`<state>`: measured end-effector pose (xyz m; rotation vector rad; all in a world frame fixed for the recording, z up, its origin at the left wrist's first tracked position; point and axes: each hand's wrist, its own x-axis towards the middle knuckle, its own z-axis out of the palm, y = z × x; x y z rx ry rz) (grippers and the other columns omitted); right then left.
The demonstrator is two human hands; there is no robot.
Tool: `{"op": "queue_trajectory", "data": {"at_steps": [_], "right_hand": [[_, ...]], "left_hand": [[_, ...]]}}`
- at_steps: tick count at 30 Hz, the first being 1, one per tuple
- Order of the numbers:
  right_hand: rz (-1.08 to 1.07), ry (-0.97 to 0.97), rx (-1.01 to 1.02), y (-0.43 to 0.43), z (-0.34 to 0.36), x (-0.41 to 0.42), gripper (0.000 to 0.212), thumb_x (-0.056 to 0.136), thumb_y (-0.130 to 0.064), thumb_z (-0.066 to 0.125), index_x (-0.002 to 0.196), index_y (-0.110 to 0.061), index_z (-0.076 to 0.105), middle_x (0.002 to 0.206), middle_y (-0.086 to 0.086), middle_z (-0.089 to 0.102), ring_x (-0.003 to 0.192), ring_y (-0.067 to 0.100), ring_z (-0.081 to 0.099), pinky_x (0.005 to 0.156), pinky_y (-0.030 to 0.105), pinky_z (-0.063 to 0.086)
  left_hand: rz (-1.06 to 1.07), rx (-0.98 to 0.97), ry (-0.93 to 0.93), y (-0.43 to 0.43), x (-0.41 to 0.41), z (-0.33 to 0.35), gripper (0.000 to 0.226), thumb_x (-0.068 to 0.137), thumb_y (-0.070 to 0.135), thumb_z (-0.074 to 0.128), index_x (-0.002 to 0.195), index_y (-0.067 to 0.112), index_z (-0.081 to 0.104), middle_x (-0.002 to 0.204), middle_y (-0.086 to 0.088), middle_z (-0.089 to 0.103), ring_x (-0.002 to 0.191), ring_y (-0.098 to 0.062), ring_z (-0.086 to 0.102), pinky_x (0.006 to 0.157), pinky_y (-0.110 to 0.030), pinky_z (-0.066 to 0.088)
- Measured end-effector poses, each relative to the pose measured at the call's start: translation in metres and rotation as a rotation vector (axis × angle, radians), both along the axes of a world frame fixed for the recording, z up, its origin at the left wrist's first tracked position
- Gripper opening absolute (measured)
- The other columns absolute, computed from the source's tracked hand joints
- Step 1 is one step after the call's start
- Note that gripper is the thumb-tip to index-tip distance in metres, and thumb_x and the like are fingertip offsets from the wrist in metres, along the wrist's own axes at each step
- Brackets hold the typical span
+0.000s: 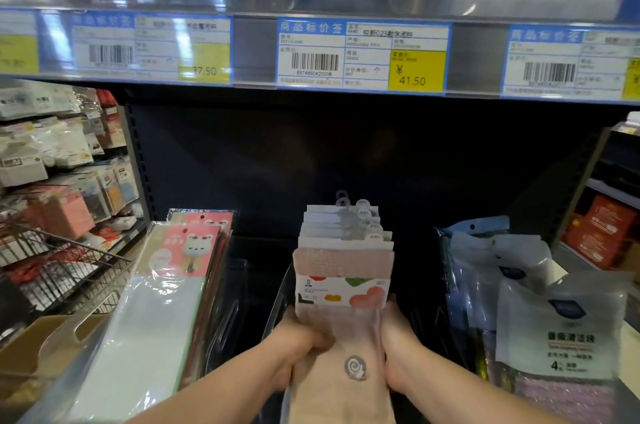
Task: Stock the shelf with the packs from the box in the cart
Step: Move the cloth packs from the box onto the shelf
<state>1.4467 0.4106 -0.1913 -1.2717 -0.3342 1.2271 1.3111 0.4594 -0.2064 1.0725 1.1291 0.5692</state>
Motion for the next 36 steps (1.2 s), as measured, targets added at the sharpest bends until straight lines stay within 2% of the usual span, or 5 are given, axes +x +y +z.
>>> {"op": "queue_trajectory", "data": {"at_steps": [5, 11, 16, 26, 36], "right_hand": [[-0.037, -0.048, 0.015, -0.005, 0.020, 0.008, 0.065, 0.101, -0.050, 0.019, 0.113, -0.005, 0.064, 0.092, 0.018, 0.069, 0.077, 0.030, 0.065, 0.058, 0.032, 0.057], [-0.003, -0.244, -0.031, -0.014, 0.042, 0.005, 0.047, 0.102, -0.033, 0.033, 0.113, 0.000, 0.064, 0.106, 0.024, 0.068, 0.076, 0.026, 0.062, 0.059, 0.029, 0.050], [-0.059, -0.656, -0.026, -0.017, 0.068, 0.028, 0.044, 0.101, -0.040, 0.033, 0.143, -0.027, 0.041, 0.145, 0.003, 0.046, 0.131, 0.024, 0.043, 0.102, 0.035, 0.034], [0.148, -1.625, -0.085, -0.045, 0.117, 0.074, 0.032, 0.096, -0.029, 0.049, 0.127, -0.024, 0.056, 0.135, -0.002, 0.052, 0.117, 0.019, 0.054, 0.096, 0.029, 0.044], [0.285, -1.720, -0.652, -0.115, 0.148, 0.158, 0.053, 0.085, -0.052, 0.059, 0.132, -0.029, 0.051, 0.144, 0.000, 0.046, 0.129, 0.021, 0.046, 0.104, 0.029, 0.039]], "left_hand": [[0.062, 0.270, -0.090, 0.005, -0.001, 0.027, 0.060, 0.075, 0.011, 0.080, 0.121, 0.031, 0.047, 0.104, -0.001, 0.072, 0.094, -0.020, 0.069, 0.077, -0.033, 0.058], [0.020, 0.307, -0.023, 0.008, 0.001, 0.042, 0.063, 0.076, 0.014, 0.078, 0.131, 0.020, 0.049, 0.111, -0.003, 0.070, 0.100, -0.023, 0.068, 0.092, -0.044, 0.054], [0.077, 0.485, 0.016, 0.003, -0.001, 0.083, 0.110, 0.071, 0.019, 0.082, 0.152, 0.031, 0.008, 0.147, -0.003, 0.043, 0.129, -0.023, 0.049, 0.105, -0.043, 0.044], [-0.288, 1.231, 0.351, -0.019, 0.063, 0.152, 0.061, 0.088, 0.028, 0.064, 0.144, 0.021, 0.039, 0.156, -0.001, 0.025, 0.142, -0.018, 0.028, 0.113, -0.024, 0.022], [-0.728, 1.363, 0.523, -0.069, 0.135, 0.127, 0.066, 0.086, 0.045, 0.061, 0.144, 0.026, 0.037, 0.151, 0.001, 0.036, 0.136, -0.020, 0.038, 0.111, -0.033, 0.034]]}}
